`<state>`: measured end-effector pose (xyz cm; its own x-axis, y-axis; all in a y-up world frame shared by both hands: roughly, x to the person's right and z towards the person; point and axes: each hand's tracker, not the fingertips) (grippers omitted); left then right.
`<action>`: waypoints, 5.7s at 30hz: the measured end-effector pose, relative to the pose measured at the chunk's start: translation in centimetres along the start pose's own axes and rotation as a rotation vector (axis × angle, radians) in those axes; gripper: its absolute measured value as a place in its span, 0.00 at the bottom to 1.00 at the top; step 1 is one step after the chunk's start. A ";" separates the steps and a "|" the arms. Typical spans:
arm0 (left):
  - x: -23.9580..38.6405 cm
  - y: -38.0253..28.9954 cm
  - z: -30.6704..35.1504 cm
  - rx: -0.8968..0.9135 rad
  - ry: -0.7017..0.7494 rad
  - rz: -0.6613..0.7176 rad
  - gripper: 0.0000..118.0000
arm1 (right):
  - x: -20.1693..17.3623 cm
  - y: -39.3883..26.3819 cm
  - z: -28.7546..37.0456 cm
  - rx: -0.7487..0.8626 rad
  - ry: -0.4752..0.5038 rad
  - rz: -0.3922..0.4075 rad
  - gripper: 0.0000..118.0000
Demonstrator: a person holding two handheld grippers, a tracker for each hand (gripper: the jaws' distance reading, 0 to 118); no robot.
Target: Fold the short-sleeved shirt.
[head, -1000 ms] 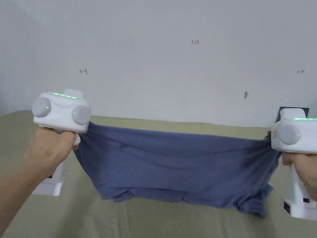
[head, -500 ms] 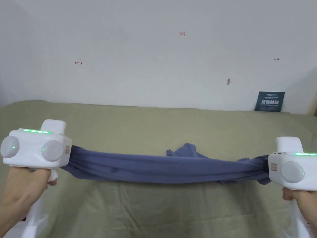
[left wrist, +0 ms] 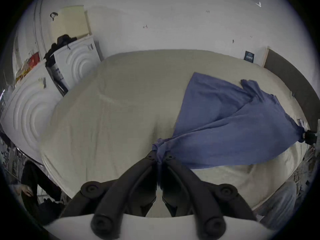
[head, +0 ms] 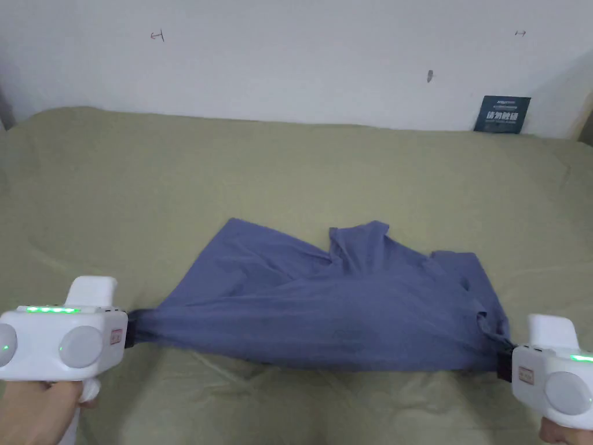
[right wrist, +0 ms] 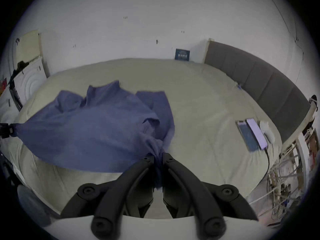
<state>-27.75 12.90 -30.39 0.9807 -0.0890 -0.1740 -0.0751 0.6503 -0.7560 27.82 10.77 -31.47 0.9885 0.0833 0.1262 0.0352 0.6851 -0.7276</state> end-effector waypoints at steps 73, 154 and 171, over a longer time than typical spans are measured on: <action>-1.7 -0.1 -6.1 -0.149 -0.168 0.078 0.06 | -12.1 22.7 -23.4 -0.220 0.177 0.337 0.90; 9.6 54.7 -1.9 0.497 0.221 0.051 0.06 | -8.4 60.0 2.1 0.664 -0.136 0.040 0.00; 9.4 37.3 -19.0 0.233 0.149 -0.030 0.06 | -9.6 39.7 -16.5 0.366 -0.079 0.043 0.00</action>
<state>-24.73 22.02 -72.25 0.9434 -0.2094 -0.2573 0.0140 0.8001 -0.5997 22.13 25.25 -72.70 0.9729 0.1639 0.1629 -0.0755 0.8917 -0.4462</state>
